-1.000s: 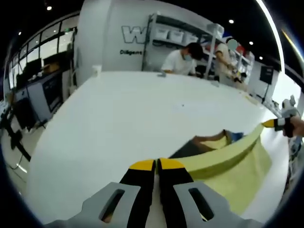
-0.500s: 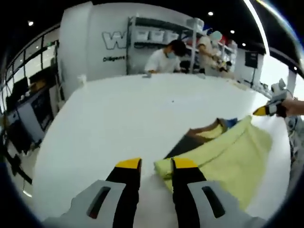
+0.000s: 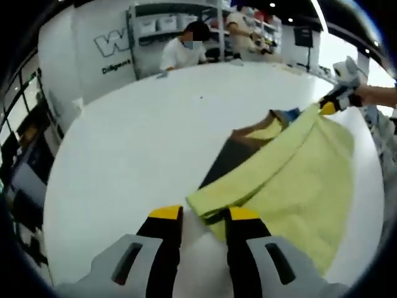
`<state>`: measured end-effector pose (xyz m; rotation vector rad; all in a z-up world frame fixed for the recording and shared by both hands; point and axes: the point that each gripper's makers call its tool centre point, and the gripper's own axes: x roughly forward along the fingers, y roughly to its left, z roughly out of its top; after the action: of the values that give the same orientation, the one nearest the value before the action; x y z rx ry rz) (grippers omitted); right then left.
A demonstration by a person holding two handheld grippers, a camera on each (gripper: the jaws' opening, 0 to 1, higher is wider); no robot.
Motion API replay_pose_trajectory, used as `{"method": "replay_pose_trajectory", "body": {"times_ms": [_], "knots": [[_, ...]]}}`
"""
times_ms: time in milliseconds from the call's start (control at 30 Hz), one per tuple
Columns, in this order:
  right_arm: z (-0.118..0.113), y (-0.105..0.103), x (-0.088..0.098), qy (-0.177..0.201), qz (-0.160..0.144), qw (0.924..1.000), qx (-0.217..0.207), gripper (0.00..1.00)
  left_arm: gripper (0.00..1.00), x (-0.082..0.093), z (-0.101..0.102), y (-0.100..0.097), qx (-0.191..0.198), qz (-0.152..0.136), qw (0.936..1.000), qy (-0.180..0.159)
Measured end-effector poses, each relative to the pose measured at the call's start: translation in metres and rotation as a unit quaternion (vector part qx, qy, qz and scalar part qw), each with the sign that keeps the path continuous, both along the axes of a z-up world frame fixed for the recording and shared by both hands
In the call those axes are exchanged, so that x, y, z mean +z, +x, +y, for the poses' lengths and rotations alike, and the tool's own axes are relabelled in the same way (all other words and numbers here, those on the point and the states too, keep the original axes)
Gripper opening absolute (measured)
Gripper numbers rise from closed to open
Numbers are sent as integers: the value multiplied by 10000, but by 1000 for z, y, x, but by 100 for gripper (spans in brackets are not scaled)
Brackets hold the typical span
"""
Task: Fold the garment on the visible template until the final outline fits inside the template.
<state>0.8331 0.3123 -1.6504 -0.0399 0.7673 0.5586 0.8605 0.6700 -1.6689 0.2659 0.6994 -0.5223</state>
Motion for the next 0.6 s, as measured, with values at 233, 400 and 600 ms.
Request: {"method": "replay_pose_trajectory", "body": {"times_ms": [233, 400, 600], "knots": [[-15, 25, 7, 229, -131, 9983, -524, 15, 26, 18, 3, 27, 614, -282, 9973, -284], [-18, 29, 8, 334, -183, 9976, -576, 13, 24, 26, 5, 30, 736, -382, 9960, -331], [-18, 30, 8, 368, -169, 9973, -605, 12, 24, 21, 12, 22, 738, -282, 9964, -301]]}}
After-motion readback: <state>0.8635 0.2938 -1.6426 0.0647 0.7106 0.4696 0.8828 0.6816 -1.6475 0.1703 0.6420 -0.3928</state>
